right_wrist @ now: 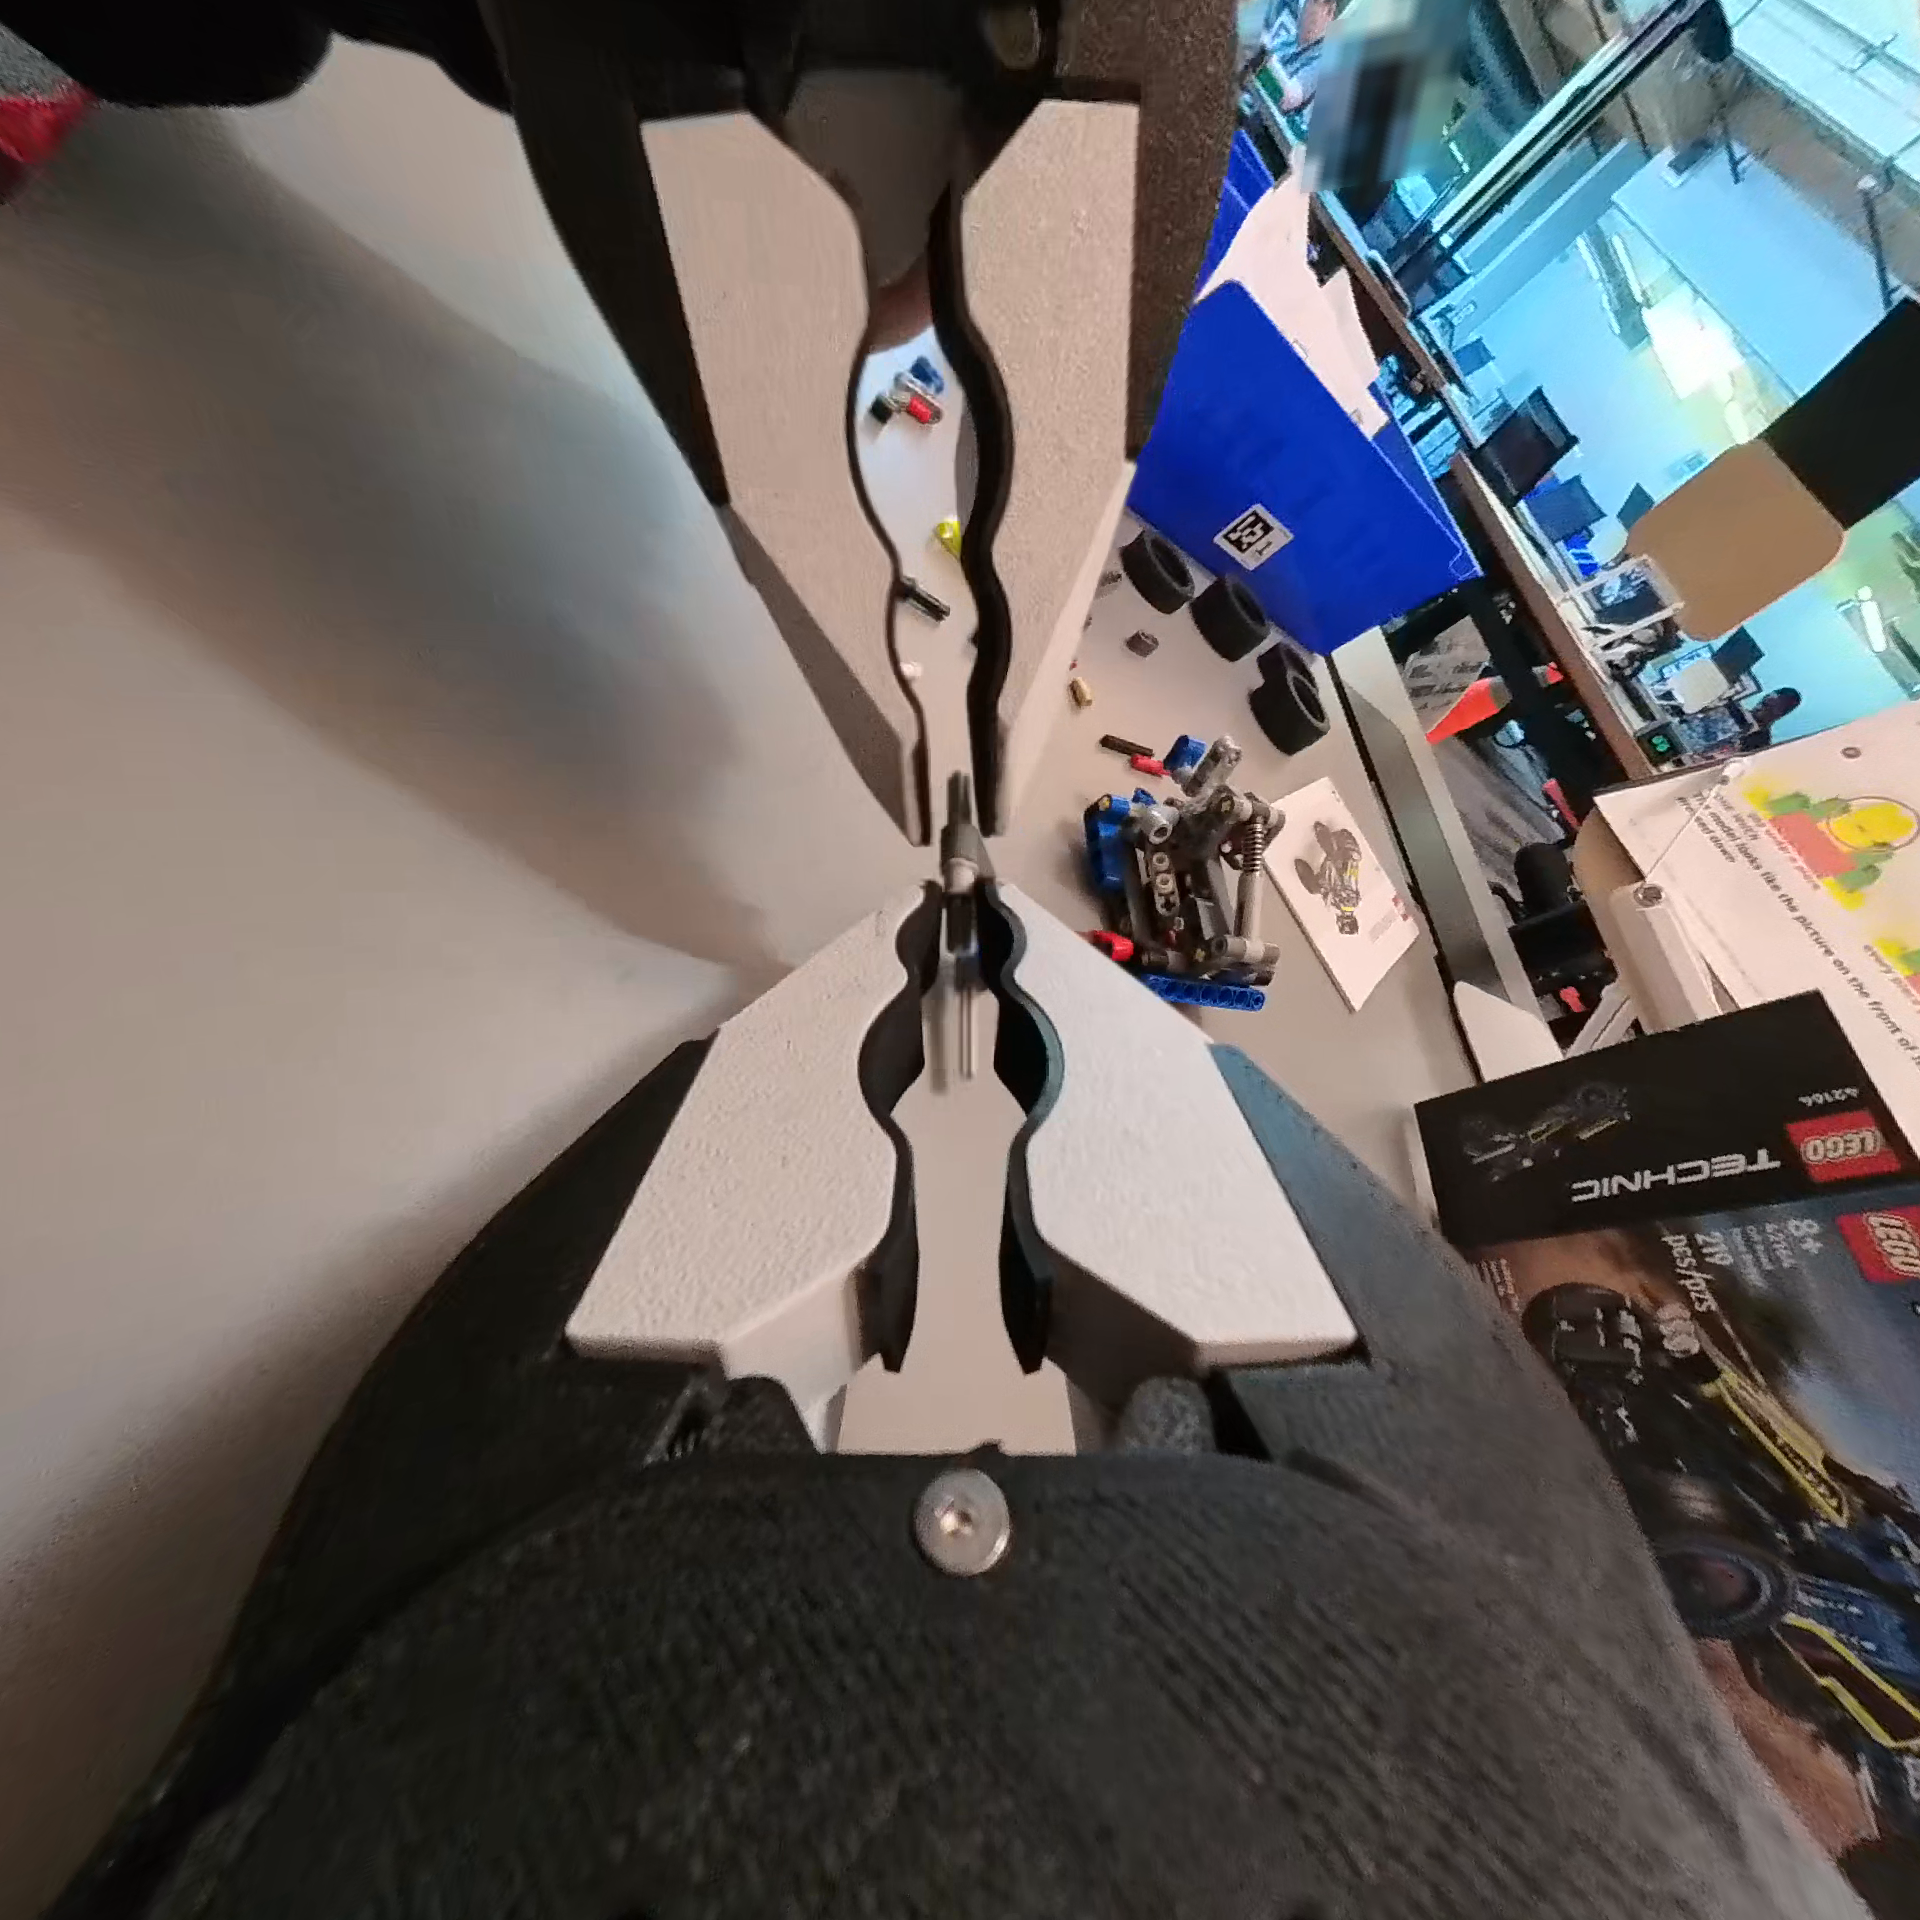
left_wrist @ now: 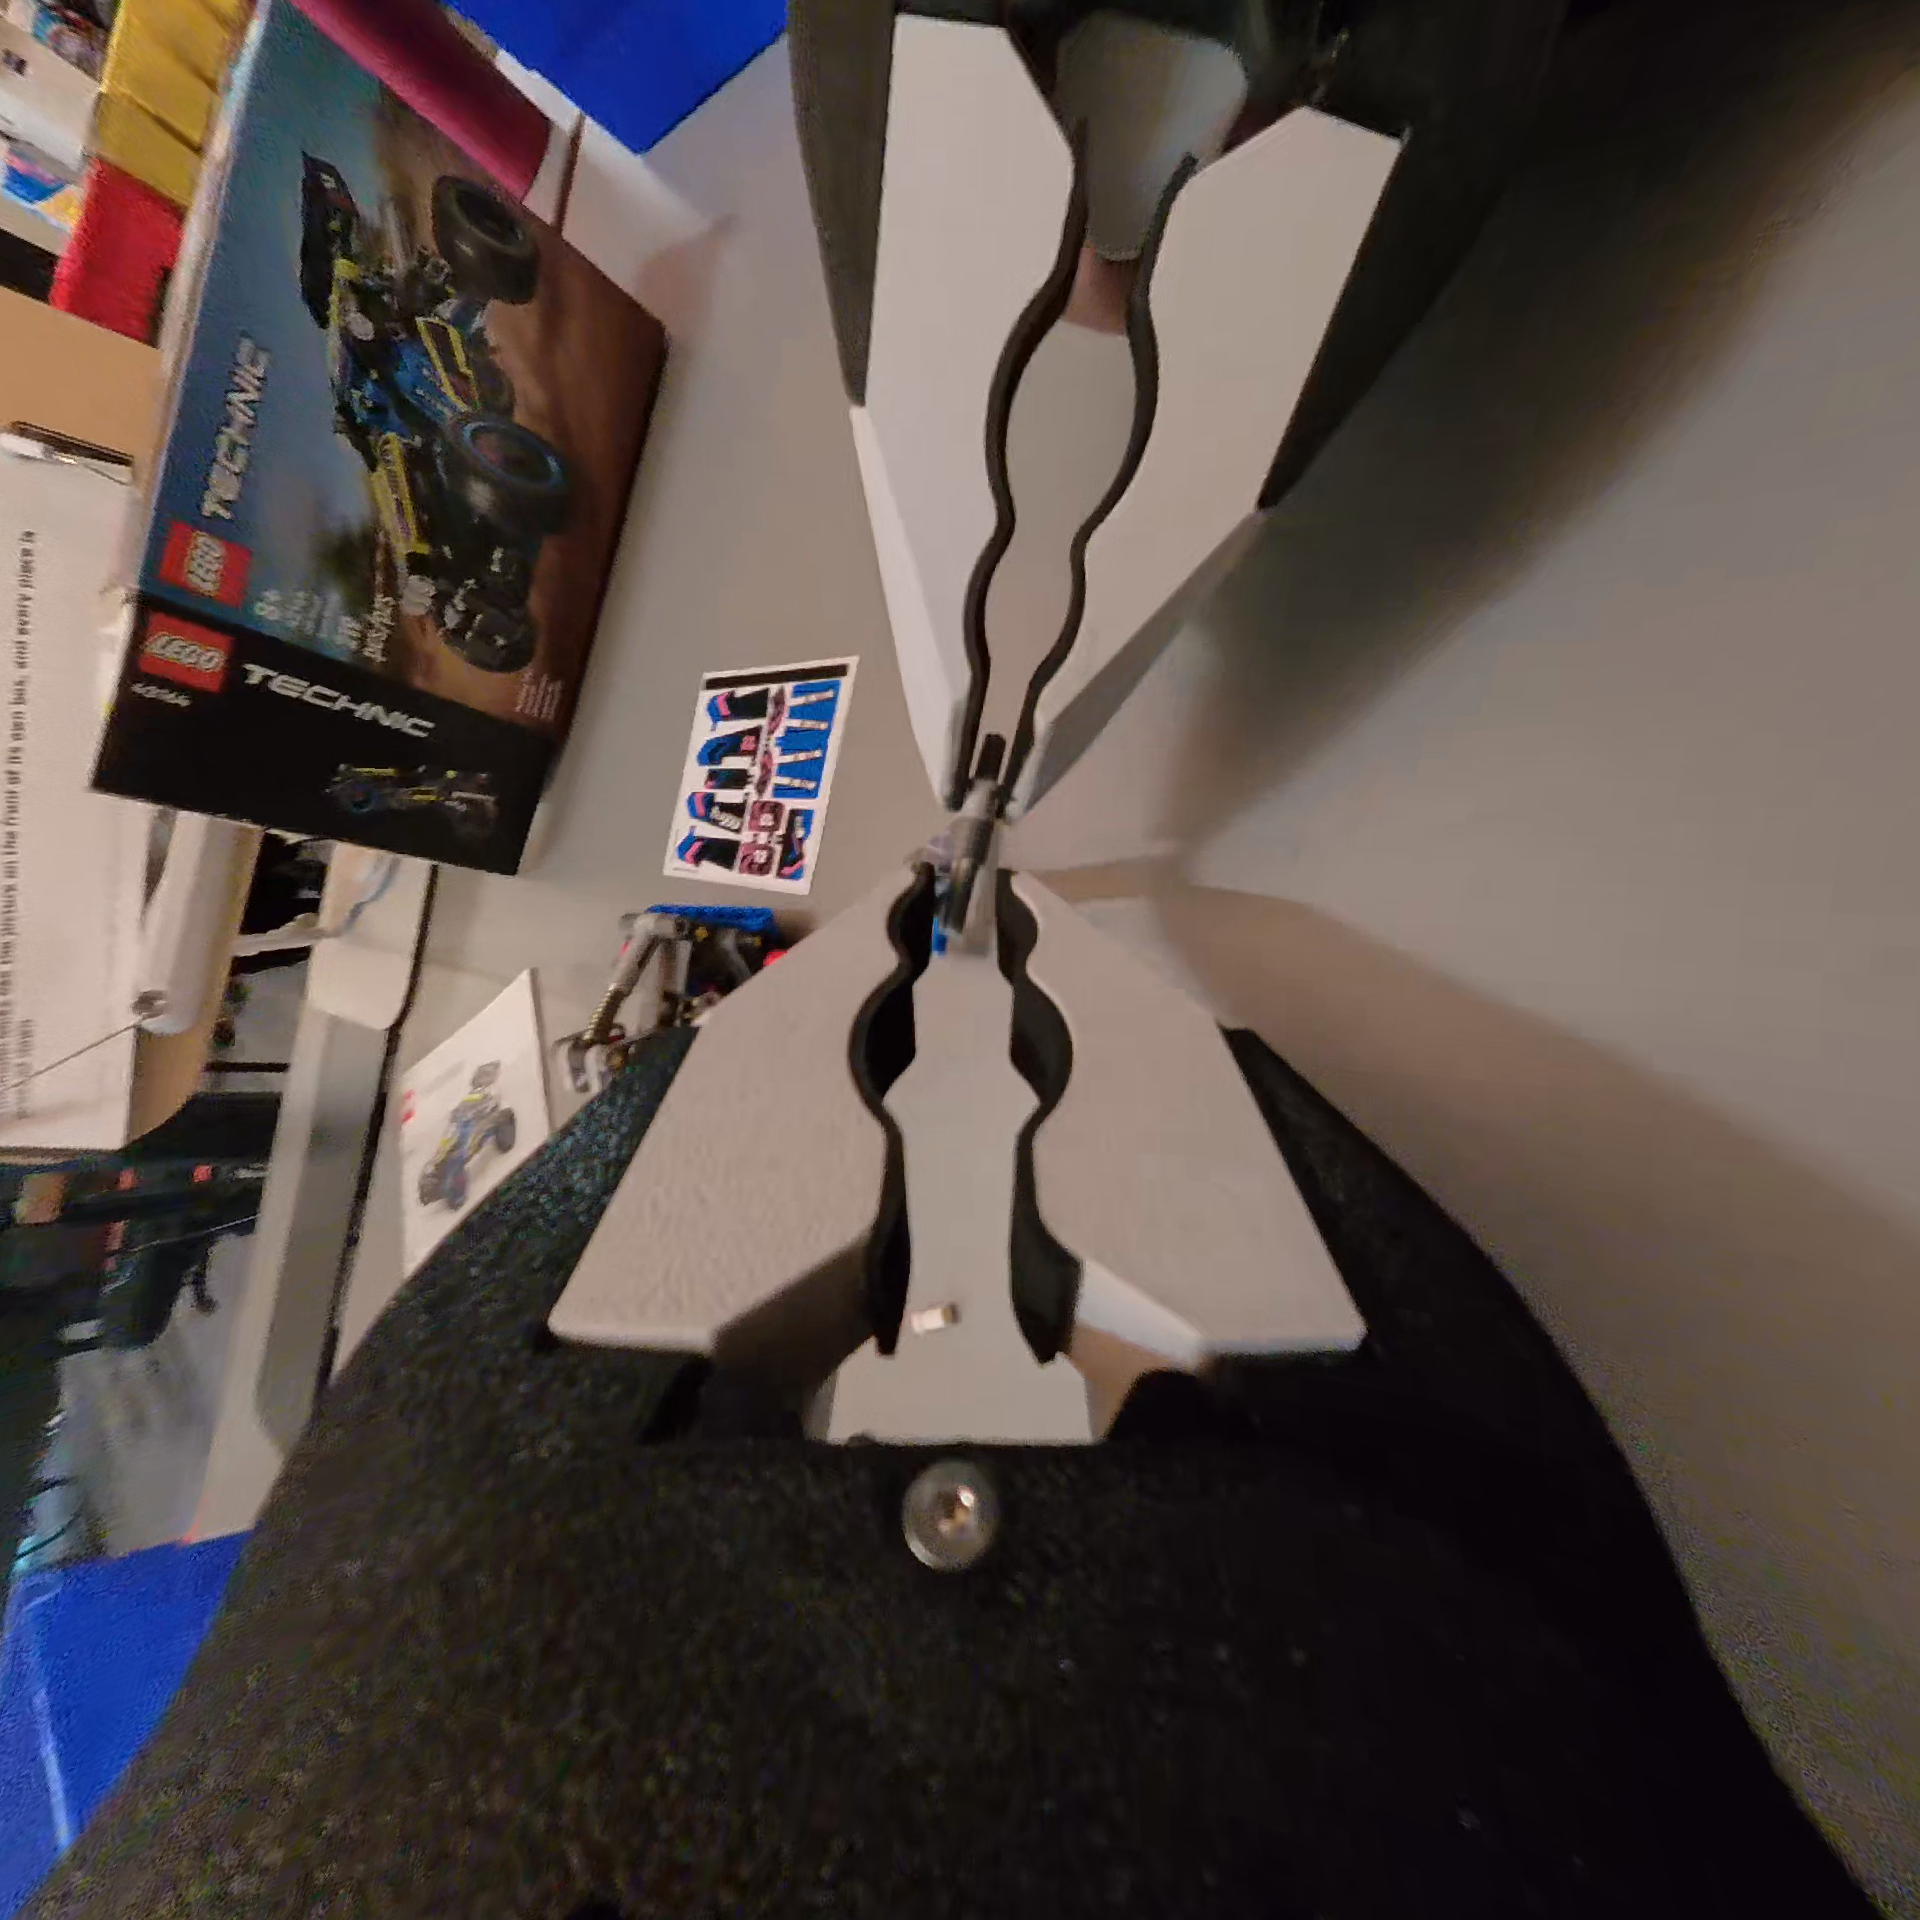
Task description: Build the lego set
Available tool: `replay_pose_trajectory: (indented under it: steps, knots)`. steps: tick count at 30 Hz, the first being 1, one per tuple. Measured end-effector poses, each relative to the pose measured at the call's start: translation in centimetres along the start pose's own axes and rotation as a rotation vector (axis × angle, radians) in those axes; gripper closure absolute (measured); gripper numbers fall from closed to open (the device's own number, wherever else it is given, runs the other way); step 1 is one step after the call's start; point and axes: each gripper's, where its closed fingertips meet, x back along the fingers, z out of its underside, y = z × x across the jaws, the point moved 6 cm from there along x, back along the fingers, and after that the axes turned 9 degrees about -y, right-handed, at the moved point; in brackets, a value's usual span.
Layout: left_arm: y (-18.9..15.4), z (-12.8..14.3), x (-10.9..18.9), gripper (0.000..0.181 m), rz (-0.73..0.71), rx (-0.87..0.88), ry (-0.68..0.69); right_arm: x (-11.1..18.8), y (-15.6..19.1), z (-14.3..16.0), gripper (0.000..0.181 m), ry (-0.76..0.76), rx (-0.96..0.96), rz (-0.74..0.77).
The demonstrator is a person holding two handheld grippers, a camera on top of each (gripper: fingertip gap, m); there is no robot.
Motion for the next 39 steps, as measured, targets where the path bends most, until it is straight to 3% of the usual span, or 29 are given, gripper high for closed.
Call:
replay_pose_trajectory:
  steps: [5,13,15,18,33,39]
  knots:
    - [0.0,0.3,1.2,0.179,-0.037,-0.009,-0.027,0.3,0.0,-0.4,0.176,-0.045,-0.009,-0.009]
    - [-1.0,1.5,0.1,0.180,-0.034,-0.058,-0.006,-0.1,0.5,-1.0,0.177,-0.078,-0.024,-0.038]
    - [-1.3,2.3,-0.5,0.180,-0.042,-0.030,-0.050,-0.4,0.7,-0.1,0.176,-0.003,-0.008,-0.060]
    - [-1.3,2.5,-0.8,0.177,-0.067,0.008,-0.123,0.1,0.6,0.1,0.176,-0.017,-0.027,-0.064]
    - [-2.8,3.3,-2.7,0.181,-0.014,0.002,-0.021,-0.6,1.7,0.4,0.176,0.026,-0.001,-0.146]
    - [-2.7,3.2,-2.6,0.181,0.019,0.076,-0.048,-0.7,1.4,0.4,0.176,0.006,-0.064,-0.180]
